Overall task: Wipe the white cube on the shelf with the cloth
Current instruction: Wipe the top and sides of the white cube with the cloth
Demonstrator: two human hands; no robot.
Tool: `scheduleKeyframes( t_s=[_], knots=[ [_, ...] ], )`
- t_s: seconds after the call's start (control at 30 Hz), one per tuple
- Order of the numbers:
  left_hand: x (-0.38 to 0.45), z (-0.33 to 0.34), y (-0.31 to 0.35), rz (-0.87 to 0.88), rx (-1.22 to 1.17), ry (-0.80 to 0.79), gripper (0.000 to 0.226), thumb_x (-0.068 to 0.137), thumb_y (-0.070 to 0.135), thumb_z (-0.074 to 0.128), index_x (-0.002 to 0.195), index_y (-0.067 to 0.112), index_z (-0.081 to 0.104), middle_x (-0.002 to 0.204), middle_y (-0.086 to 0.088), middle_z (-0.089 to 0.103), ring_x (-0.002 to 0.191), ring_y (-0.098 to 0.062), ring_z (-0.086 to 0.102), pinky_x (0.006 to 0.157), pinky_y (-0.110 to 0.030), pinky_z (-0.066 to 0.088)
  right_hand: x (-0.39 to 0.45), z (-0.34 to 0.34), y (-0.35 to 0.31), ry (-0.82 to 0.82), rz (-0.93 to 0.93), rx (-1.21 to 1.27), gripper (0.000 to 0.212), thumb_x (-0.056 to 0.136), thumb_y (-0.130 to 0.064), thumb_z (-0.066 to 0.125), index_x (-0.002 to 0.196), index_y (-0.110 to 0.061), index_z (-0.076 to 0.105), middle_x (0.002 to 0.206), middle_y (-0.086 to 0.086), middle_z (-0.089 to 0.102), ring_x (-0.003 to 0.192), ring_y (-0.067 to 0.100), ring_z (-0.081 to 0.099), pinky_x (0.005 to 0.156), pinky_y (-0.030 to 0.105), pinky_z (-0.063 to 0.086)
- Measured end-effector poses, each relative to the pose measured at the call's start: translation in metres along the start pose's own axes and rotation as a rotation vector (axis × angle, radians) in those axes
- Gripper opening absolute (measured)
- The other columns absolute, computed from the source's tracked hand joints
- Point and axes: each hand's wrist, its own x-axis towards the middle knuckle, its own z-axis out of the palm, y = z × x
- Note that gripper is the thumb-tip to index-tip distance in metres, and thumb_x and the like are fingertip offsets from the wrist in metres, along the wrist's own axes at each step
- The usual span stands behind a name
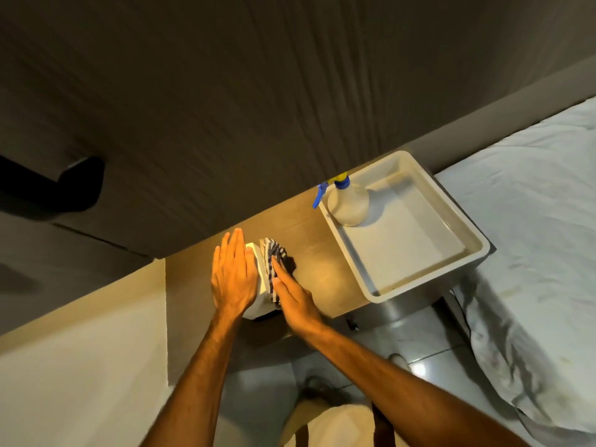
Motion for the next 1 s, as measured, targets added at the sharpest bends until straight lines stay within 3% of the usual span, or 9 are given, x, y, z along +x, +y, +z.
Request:
scheduleKeyframes(
  t_s=[0.1, 0.17, 0.27, 0.33, 0.5, 0.6, 0.7, 0.83, 1.0],
  knots=[
    [-0.003, -0.001, -0.002, 0.052, -0.024, -0.018, 0.076, 0.096, 0.054, 0.009, 0.158, 0.012, 0.021, 0.168, -0.008, 0.025, 0.158, -0.021, 0.014, 0.131, -0.042, 0.006, 0.018, 0.006, -0.019, 0.005, -0.043, 0.119, 0.038, 0.108, -0.034, 0.043, 0.145, -0.035, 0.05, 0.141, -0.004, 0.056, 0.115, -0.001, 0.06, 0.091, 0.012, 0.052],
    [-0.003, -0.001, -0.003, 0.052, -0.066, -0.023, 0.076, 0.096, 0.054, 0.011, 0.158, 0.012, 0.02, 0.168, -0.008, 0.024, 0.158, -0.021, 0.013, 0.131, -0.043, 0.006, 0.041, 0.002, -0.037, -0.031, -0.018, 0.096, 0.035, 0.108, -0.034, 0.041, 0.141, -0.029, 0.053, 0.136, 0.005, 0.062, 0.116, 0.014, 0.065, 0.097, 0.024, 0.055],
    [-0.001, 0.0, -0.002, 0.012, -0.065, -0.023, 0.07, 0.099, 0.048, 0.017, 0.158, 0.012, 0.021, 0.168, -0.008, 0.024, 0.158, -0.02, 0.014, 0.131, -0.043, 0.008, 0.057, -0.008, -0.039, 0.0, -0.033, -0.064, 0.044, 0.11, -0.032, 0.035, 0.153, -0.028, 0.041, 0.155, 0.008, 0.047, 0.141, 0.024, 0.048, 0.118, 0.042, 0.04],
    [0.0, -0.001, -0.002, 0.0, -0.048, -0.021, 0.068, 0.099, 0.045, 0.019, 0.158, 0.011, 0.022, 0.168, -0.008, 0.025, 0.158, -0.021, 0.015, 0.131, -0.042, 0.008, 0.044, -0.009, -0.024, 0.07, -0.04, -0.079, 0.045, 0.109, -0.033, 0.035, 0.155, -0.03, 0.038, 0.16, 0.006, 0.04, 0.147, 0.024, 0.04, 0.12, 0.037, 0.035],
    [0.0, 0.001, -0.003, -0.005, -0.002, 0.011, 0.061, 0.103, 0.038, 0.018, 0.157, 0.012, 0.025, 0.166, -0.007, 0.03, 0.157, -0.019, 0.019, 0.13, -0.041, 0.012, -0.003, 0.015, 0.007, 0.103, 0.001, -0.068, 0.046, 0.107, -0.044, 0.033, 0.153, -0.048, 0.03, 0.154, -0.002, 0.045, 0.13, 0.014, 0.053, 0.096, 0.021, 0.044],
    [0.001, 0.002, -0.003, -0.007, -0.043, -0.021, 0.064, 0.103, 0.044, 0.015, 0.158, 0.014, 0.021, 0.168, -0.005, 0.024, 0.158, -0.016, 0.013, 0.131, -0.041, 0.008, 0.022, 0.024, -0.016, 0.169, 0.003, 0.086, 0.041, 0.105, -0.046, 0.04, 0.144, -0.038, 0.05, 0.138, 0.001, 0.061, 0.115, 0.009, 0.061, 0.091, 0.023, 0.053],
    [0.0, 0.002, -0.003, 0.002, -0.07, -0.035, 0.068, 0.1, 0.047, 0.014, 0.159, 0.014, 0.019, 0.169, -0.005, 0.022, 0.158, -0.016, 0.012, 0.132, -0.042, 0.008, 0.055, 0.015, -0.035, 0.071, -0.007, -0.057, 0.043, 0.108, -0.041, 0.039, 0.149, -0.03, 0.045, 0.143, 0.004, 0.057, 0.114, 0.005, 0.053, 0.085, 0.008, 0.041],
    [0.001, -0.001, 0.0, -0.007, -0.029, -0.018, 0.065, 0.1, 0.04, 0.017, 0.158, 0.011, 0.021, 0.168, -0.007, 0.025, 0.158, -0.019, 0.015, 0.131, -0.039, 0.007, 0.048, 0.006, -0.023, 0.179, -0.015, -0.09, 0.048, 0.107, -0.041, 0.039, 0.155, -0.032, 0.037, 0.152, 0.006, 0.048, 0.134, 0.021, 0.05, 0.094, 0.022, 0.035],
    [-0.001, -0.002, 0.002, -0.028, -0.028, -0.034, 0.065, 0.101, 0.041, 0.018, 0.158, 0.012, 0.02, 0.168, -0.008, 0.024, 0.158, -0.02, 0.016, 0.131, -0.039, 0.008, 0.012, 0.013, 0.01, 0.178, -0.034, -0.06, 0.048, 0.108, -0.04, 0.037, 0.155, -0.039, 0.034, 0.157, 0.003, 0.044, 0.138, 0.02, 0.05, 0.1, 0.027, 0.046]
  ],
)
